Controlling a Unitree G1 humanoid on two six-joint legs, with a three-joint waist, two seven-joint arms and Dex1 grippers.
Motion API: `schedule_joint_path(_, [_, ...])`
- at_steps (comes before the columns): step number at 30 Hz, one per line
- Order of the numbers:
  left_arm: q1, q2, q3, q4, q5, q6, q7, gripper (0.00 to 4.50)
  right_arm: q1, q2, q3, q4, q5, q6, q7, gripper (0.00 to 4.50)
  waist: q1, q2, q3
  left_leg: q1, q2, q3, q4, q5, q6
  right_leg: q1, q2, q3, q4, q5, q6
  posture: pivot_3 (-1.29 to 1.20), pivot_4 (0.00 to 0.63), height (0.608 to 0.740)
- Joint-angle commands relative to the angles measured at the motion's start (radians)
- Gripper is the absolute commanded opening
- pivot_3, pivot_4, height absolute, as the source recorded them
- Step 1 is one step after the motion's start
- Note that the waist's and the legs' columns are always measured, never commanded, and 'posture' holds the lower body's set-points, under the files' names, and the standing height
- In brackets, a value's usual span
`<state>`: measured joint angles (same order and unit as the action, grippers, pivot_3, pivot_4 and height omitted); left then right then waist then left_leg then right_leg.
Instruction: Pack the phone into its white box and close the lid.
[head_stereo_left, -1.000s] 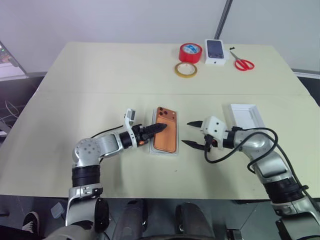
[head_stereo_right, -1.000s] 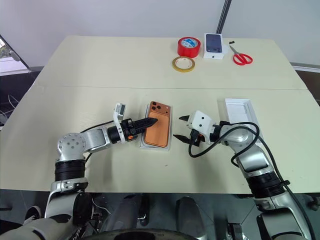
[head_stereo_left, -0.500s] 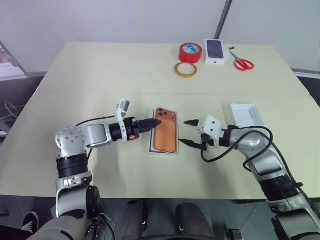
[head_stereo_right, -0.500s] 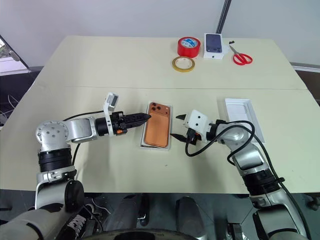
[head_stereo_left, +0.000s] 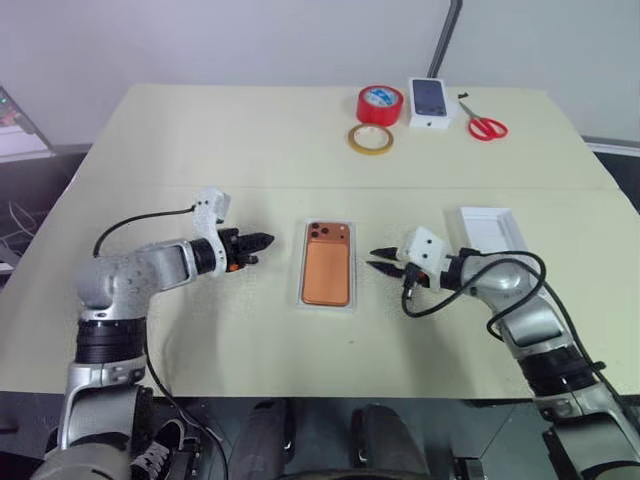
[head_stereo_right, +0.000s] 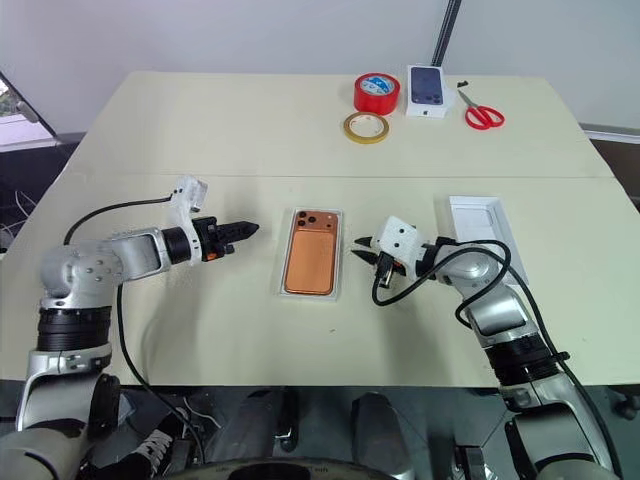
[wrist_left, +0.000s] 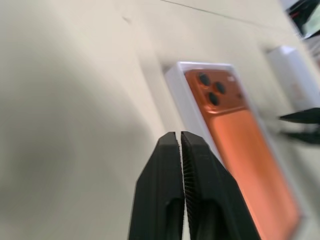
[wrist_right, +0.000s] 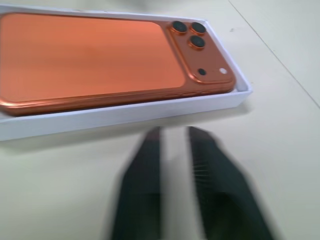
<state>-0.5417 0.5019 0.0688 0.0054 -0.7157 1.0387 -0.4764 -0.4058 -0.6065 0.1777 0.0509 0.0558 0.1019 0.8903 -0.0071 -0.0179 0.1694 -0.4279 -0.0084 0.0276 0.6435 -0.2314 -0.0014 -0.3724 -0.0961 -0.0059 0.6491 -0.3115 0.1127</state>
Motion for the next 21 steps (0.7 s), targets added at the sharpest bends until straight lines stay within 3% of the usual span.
schedule_joint_path(1, [0.01,0.011,-0.101,0.004,0.108,-0.108,-0.068,0.0,-0.026,0.01,0.015,0.027,-0.049,-0.046,-0.029,0.06,-0.002,0.0,0.0,0.0,0.0,0.0,0.0,0.0,0.0,0.0,0.0,0.0,0.0,0.0,0.0,0.0,0.15,0.728])
schedule_joint_path(9, [-0.013,-0.07,-0.293,0.032,0.185,-0.075,-0.164,0.0,-0.032,0.014,0.048,0.059,-0.106,-0.086,-0.036,0.06,-0.001,0.001,0.0,0.0,0.0,0.0,0.0,-0.002,0.004,0.0,0.0,0.0,0.0,0.0,0.0,0.0,0.15,0.728])
schedule_joint_path(15, [-0.091,-0.219,-0.321,0.11,0.202,-0.105,-0.217,0.0,0.005,-0.017,-0.001,0.015,-0.071,-0.075,-0.015,0.06,0.024,0.001,0.0,0.0,0.0,0.0,0.004,-0.003,0.007,0.002,-0.001,-0.001,0.0,0.0,0.0,0.0,0.15,0.728])
schedule_joint_path(21, [-0.202,-0.37,-0.339,0.25,0.274,-0.184,-0.241,0.0,0.088,-0.116,-0.084,-0.024,-0.042,-0.063,0.036,0.06,0.039,0.001,0.0,-0.001,-0.002,0.0,0.006,-0.005,0.009,0.004,-0.001,-0.001,-0.001,0.0,0.0,0.0,0.15,0.728])
